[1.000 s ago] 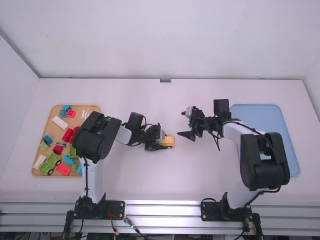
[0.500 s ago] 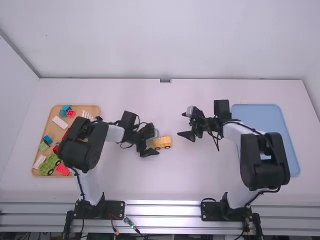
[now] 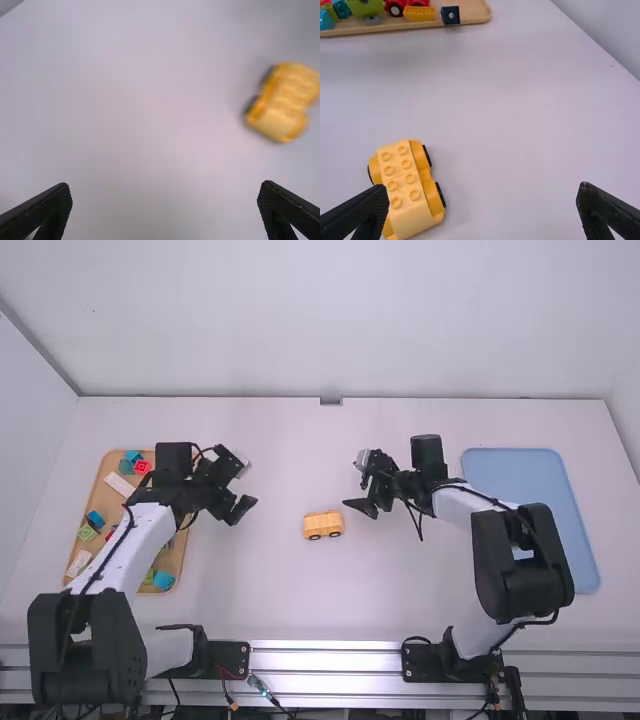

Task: Assemble lego blocks to make yellow taxi

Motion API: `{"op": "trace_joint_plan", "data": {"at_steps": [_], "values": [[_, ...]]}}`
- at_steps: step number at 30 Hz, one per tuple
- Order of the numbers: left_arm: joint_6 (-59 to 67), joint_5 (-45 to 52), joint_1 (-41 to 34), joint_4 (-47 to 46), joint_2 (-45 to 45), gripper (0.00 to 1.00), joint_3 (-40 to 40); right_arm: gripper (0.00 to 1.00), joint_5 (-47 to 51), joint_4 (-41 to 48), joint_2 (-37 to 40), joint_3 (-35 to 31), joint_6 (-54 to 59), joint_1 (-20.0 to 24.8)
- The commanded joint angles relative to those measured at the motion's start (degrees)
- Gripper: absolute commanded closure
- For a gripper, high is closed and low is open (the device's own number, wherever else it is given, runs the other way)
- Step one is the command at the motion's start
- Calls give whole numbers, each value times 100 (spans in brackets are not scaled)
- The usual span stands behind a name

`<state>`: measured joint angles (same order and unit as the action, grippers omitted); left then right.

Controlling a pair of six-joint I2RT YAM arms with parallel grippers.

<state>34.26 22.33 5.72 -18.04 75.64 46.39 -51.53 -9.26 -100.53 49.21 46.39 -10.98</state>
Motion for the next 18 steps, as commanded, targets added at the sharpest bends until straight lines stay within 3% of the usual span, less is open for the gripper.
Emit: {"op": "trace_joint_plan", "data": {"at_steps": [1, 4, 11, 12, 14, 16, 18], "values": [[-1961, -2002, 144, 7, -98, 1, -2, 1, 61, -35, 35, -44, -120, 13], [-2243, -2549, 323, -13, -66, 1, -2, 1, 63, -103, 35, -44, -153, 11], [-2166, -2476, 1222, -1038, 721, 1, 826, 1, 61, -105, 35, -44, 33, 155], [-2044, -2470, 1436, -1346, 1034, 10, 1132, 1, 59, -105, 35, -44, 31, 195], [-1930, -2474, 1545, -1567, 1268, 16, 1355, 1, 55, -103, 35, -44, 31, 227], [-1847, -2470, 1652, -1873, 1707, 35, 1749, 1, 50, -103, 35, -44, 33, 310], [-1488, -2227, 1661, -2114, 2087, 42, 2076, 1, 35, -103, 35, -44, 31, 358]]}}
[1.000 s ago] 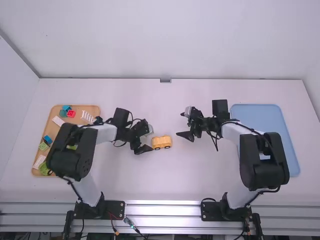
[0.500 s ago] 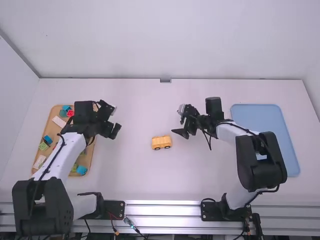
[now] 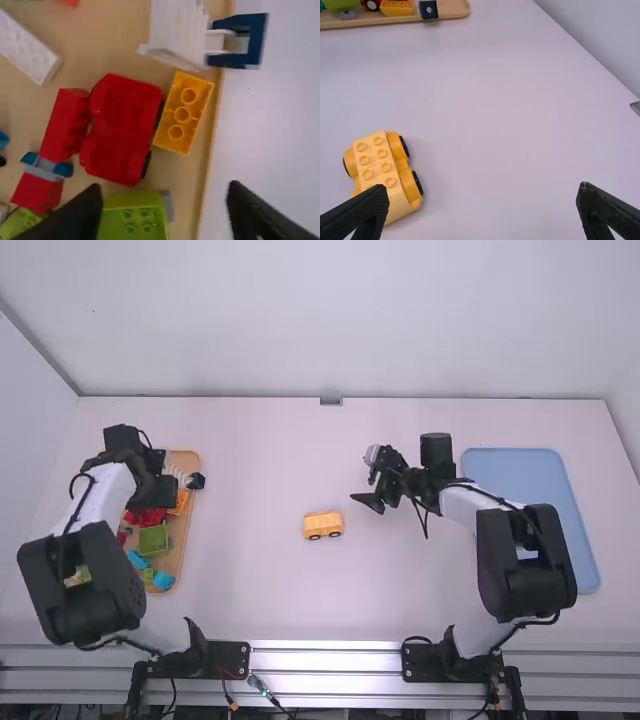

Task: Assemble lego blocks to make yellow taxi

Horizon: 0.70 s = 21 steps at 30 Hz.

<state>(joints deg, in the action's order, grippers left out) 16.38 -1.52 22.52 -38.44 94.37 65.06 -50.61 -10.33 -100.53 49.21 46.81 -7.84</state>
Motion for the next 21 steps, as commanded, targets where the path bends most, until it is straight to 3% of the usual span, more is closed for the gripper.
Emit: {"op": "trace_joint_plan", "data": {"at_steps": [1, 8, 21], "values": [[529, 308, -61, -184, 391, 48, 367, 1, -50, 4, 35, -44, -11, 63], [577, 411, -76, 9, 852, 53, 498, 1, -33, 7, 35, -44, -9, 83], [597, 662, -44, 411, 876, 61, 94, 1, -33, 7, 35, -44, -7, 74]]}}
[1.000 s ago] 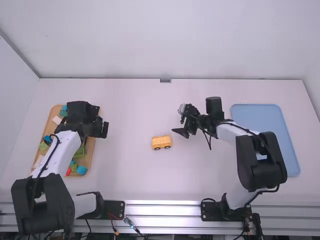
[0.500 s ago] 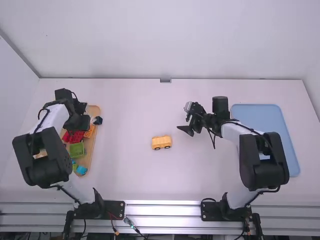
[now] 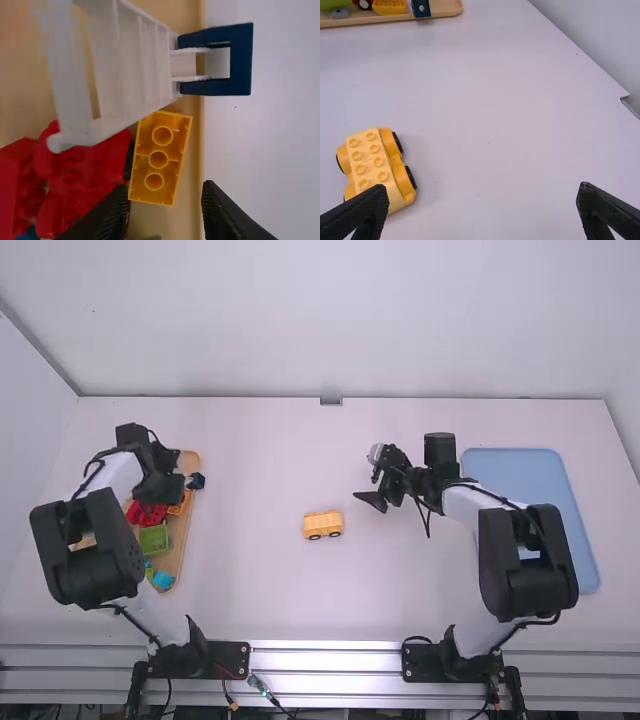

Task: Assemble lego blocks to make yellow taxi

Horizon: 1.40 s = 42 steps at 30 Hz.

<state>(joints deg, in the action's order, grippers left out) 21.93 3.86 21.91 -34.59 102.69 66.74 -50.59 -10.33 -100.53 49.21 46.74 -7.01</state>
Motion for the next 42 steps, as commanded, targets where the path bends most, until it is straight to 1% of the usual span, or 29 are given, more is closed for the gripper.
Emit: {"op": "trace_joint_plan", "data": {"at_steps": [1, 12, 22, 32, 36, 40, 41, 42], "values": [[35, 122, 17, 74, 44, 62, -94, 1, -35, 4, 35, -44, -4, -9], [39, 107, 22, 509, 61, 64, -409, 1, -37, 20, 35, -44, -11, -11], [2, -92, 24, 592, 205, 65, -446, 1, -31, 15, 35, -44, -22, -101], [0, -197, 24, 765, 330, 66, -527, 1, -33, 7, 35, -44, -24, -87], [2, -195, 22, 835, 328, 71, -555, 1, -35, 9, 35, -44, -24, -87], [0, -177, 22, 772, 321, 68, -509, 1, -37, 7, 35, -44, -26, -87], [0, -173, 24, 719, 319, 66, -476, 1, -37, 4, 35, -44, -26, -87], [0, -177, 22, 616, 317, 62, -400, 1, -37, 7, 35, -44, -22, -85]]}}
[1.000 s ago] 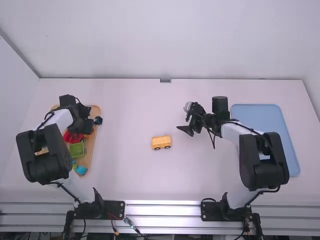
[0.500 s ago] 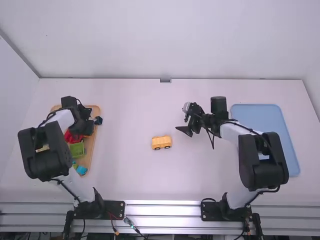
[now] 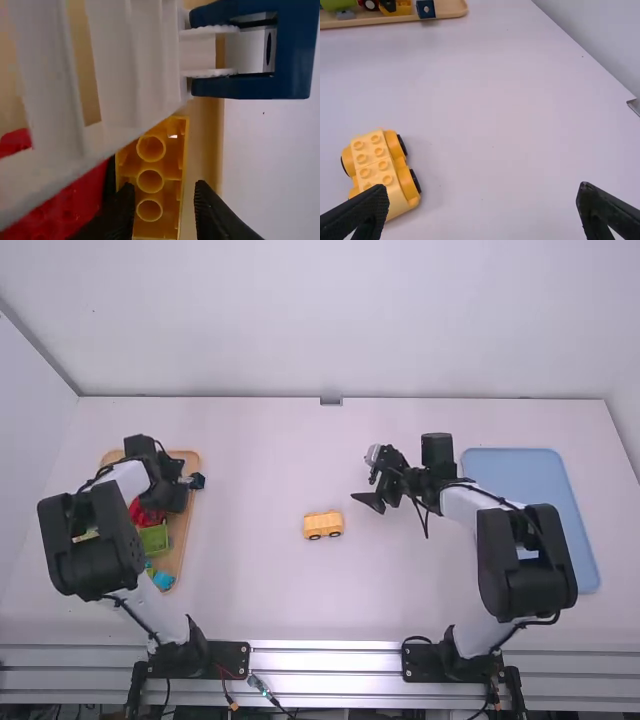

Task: Assemble lego blocks to make yellow taxi

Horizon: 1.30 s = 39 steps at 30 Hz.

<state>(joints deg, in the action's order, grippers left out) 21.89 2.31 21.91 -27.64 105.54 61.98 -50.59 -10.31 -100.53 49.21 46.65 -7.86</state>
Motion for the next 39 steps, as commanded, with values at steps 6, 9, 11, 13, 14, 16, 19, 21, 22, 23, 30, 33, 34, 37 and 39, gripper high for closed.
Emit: {"op": "trace_joint_plan", "data": {"at_steps": [6, 9, 11, 13, 14, 16, 19, 21, 22, 23, 30, 33, 34, 37, 39], "values": [[2, 17, 24, -275, 0, 58, 323, 1, -35, 2, 35, -44, -15, 0], [-2, 24, 22, -243, 0, 58, 341, 1, -33, 2, 35, -44, -15, 0], [-48, 24, 22, -203, 0, 57, 339, 1, -35, 2, 35, -44, -15, -2], [-105, 26, 22, -210, 0, 57, 350, 1, -33, 2, 35, -44, -15, -2], [-105, 26, 22, -254, 0, 57, 378, 1, -33, 2, 35, -44, -13, 0], [-103, 15, 22, -358, -13, 57, 444, 1, -35, -2, 35, -44, -9, 0], [-103, -2, 22, -481, -57, 55, 529, 1, -35, -46, 35, -44, 11, -4], [-157, -42, 24, -494, -90, 54, 564, 1, -35, -125, 35, -44, -42, -15], [-203, -114, 22, -470, -98, 53, 566, 1, -44, -129, 35, -44, -33, -7], [-260, -195, 22, -446, -98, 53, 564, 1, -52, -129, 35, -44, -28, -7], [-284, -378, 22, -28, -96, 51, 247, 1, -55, -129, 35, -44, -35, -11], [-254, -345, 24, 151, -96, 52, 85, 1, -55, -129, 35, -44, -35, -11], [-249, -341, 24, 160, -96, 52, 70, 1, -55, -129, 35, -44, -37, -11], [-188, -323, 24, 179, -96, 52, 28, 1, -55, -129, 35, -44, -37, -13], [-188, -326, 24, 278, -96, 52, -33, 1, -57, -131, 35, -44, -33, -11]]}}
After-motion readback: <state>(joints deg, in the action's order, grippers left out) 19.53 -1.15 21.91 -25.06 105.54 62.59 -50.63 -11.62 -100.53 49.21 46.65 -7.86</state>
